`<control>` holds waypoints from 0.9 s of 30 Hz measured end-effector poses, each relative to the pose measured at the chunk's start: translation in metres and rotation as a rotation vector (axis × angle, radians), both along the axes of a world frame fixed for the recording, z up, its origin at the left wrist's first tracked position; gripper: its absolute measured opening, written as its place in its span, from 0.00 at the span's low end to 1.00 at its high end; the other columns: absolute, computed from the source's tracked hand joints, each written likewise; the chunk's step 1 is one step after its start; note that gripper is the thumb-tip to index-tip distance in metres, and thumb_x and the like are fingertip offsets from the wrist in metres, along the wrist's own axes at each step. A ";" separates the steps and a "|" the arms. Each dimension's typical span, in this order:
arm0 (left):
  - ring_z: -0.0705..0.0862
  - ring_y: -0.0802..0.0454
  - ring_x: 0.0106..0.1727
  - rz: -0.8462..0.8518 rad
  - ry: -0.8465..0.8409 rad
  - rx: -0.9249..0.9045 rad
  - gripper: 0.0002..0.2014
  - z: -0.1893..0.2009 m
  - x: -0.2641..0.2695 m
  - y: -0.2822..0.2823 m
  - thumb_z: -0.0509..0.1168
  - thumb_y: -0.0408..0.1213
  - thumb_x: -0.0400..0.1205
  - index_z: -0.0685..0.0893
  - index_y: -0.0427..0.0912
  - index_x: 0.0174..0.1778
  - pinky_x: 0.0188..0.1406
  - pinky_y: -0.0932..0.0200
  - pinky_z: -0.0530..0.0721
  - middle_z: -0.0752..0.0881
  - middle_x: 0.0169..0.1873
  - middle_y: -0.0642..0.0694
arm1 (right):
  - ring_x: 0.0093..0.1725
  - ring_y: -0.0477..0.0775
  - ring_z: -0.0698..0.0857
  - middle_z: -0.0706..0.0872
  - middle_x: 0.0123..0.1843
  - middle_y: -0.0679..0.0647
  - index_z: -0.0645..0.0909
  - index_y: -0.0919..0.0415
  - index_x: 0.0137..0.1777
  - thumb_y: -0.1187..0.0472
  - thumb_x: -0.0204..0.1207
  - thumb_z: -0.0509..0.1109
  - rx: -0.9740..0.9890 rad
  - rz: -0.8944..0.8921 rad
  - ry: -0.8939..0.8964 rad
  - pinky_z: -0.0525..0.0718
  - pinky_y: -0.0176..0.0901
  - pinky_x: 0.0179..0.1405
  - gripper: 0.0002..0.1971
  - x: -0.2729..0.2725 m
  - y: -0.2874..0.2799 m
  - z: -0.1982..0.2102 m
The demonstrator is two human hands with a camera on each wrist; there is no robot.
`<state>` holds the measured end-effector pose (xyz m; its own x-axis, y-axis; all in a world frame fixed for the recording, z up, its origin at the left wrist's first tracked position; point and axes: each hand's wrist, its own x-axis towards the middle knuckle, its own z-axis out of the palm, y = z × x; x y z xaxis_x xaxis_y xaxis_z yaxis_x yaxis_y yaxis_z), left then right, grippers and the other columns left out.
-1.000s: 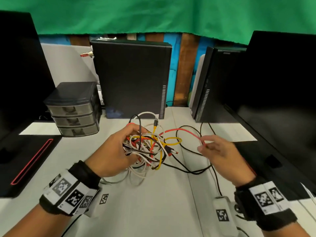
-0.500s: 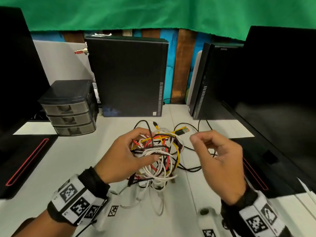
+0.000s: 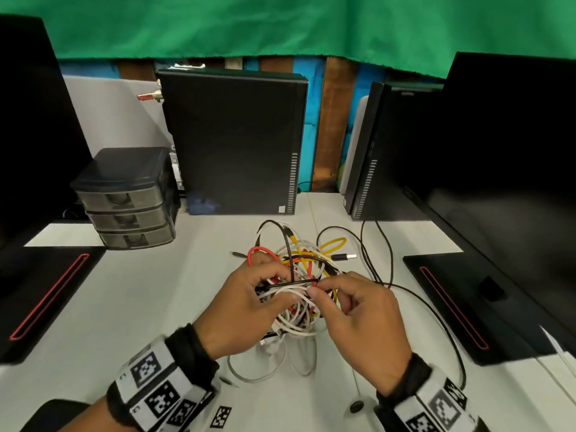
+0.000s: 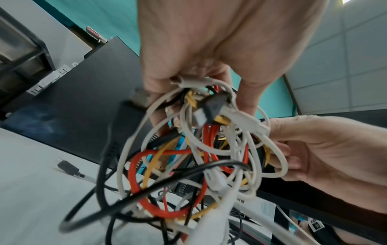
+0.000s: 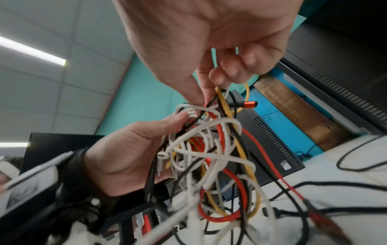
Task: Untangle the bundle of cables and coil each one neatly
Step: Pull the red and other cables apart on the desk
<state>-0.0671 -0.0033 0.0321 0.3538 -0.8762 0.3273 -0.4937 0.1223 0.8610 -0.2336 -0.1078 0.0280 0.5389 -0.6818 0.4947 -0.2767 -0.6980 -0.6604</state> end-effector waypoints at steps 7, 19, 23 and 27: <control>0.79 0.56 0.48 -0.018 -0.005 -0.030 0.13 -0.002 -0.010 -0.001 0.67 0.53 0.78 0.92 0.50 0.40 0.50 0.68 0.75 0.81 0.37 0.61 | 0.24 0.45 0.67 0.70 0.20 0.41 0.92 0.47 0.44 0.48 0.75 0.78 0.183 0.028 -0.061 0.71 0.42 0.28 0.05 -0.002 0.005 0.005; 0.76 0.52 0.34 0.213 -0.059 -0.026 0.23 -0.019 -0.015 -0.007 0.61 0.60 0.79 0.82 0.47 0.25 0.37 0.51 0.76 0.74 0.28 0.53 | 0.27 0.44 0.62 0.62 0.24 0.44 0.78 0.57 0.30 0.60 0.64 0.74 0.283 0.193 -0.003 0.64 0.34 0.27 0.07 -0.001 0.013 0.013; 0.72 0.55 0.34 0.156 -0.094 -0.028 0.21 -0.020 -0.015 -0.007 0.59 0.57 0.82 0.78 0.49 0.28 0.36 0.59 0.71 0.70 0.28 0.55 | 0.29 0.43 0.68 0.71 0.27 0.43 0.76 0.58 0.29 0.60 0.59 0.71 0.311 0.154 -0.175 0.68 0.32 0.30 0.06 0.002 0.010 0.012; 0.74 0.48 0.34 0.128 -0.124 -0.016 0.20 -0.019 -0.015 -0.006 0.61 0.55 0.83 0.77 0.52 0.25 0.37 0.44 0.76 0.72 0.28 0.46 | 0.27 0.47 0.71 0.82 0.31 0.56 0.79 0.56 0.31 0.68 0.64 0.74 0.400 0.093 -0.262 0.73 0.41 0.29 0.09 0.004 0.012 0.011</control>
